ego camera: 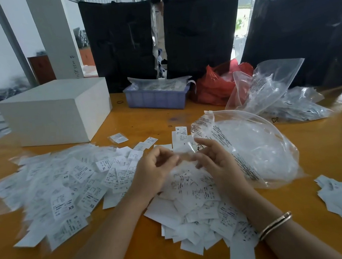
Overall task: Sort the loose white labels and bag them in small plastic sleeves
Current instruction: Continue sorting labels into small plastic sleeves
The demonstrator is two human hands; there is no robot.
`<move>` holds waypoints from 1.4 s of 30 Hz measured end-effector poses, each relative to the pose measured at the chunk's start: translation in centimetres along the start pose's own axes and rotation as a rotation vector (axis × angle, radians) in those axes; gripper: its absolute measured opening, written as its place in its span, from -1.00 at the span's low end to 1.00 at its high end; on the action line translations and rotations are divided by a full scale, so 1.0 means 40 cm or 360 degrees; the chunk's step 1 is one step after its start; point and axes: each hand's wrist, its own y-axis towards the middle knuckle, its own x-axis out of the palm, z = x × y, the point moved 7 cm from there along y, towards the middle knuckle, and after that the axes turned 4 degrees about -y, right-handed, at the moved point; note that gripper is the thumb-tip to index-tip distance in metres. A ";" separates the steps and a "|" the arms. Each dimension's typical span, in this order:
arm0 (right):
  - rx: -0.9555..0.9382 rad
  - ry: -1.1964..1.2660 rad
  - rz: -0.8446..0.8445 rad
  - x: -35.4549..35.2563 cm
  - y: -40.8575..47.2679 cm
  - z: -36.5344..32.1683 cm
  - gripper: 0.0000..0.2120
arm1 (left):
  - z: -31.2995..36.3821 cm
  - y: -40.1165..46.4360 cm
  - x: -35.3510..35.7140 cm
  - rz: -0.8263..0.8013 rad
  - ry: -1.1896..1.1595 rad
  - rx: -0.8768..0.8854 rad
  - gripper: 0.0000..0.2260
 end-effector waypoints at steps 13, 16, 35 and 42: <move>-0.0127 -0.1305 -0.0488 0.086 -0.002 0.016 -0.71 | 0.003 0.000 -0.053 0.0409 0.0160 -0.0009 -0.78; -0.0001 -0.1124 -0.0477 0.087 -0.004 0.018 -0.89 | 0.005 0.002 -0.057 0.0436 0.0254 -0.0013 -0.78; 0.0357 0.0776 0.0210 -0.004 -0.009 0.028 -0.89 | 0.045 -0.015 -0.004 0.0138 0.0525 0.0341 -0.84; 0.0259 0.0680 0.0244 -0.013 -0.006 0.025 -0.95 | 0.067 -0.020 0.002 0.0132 0.0608 0.0370 -0.72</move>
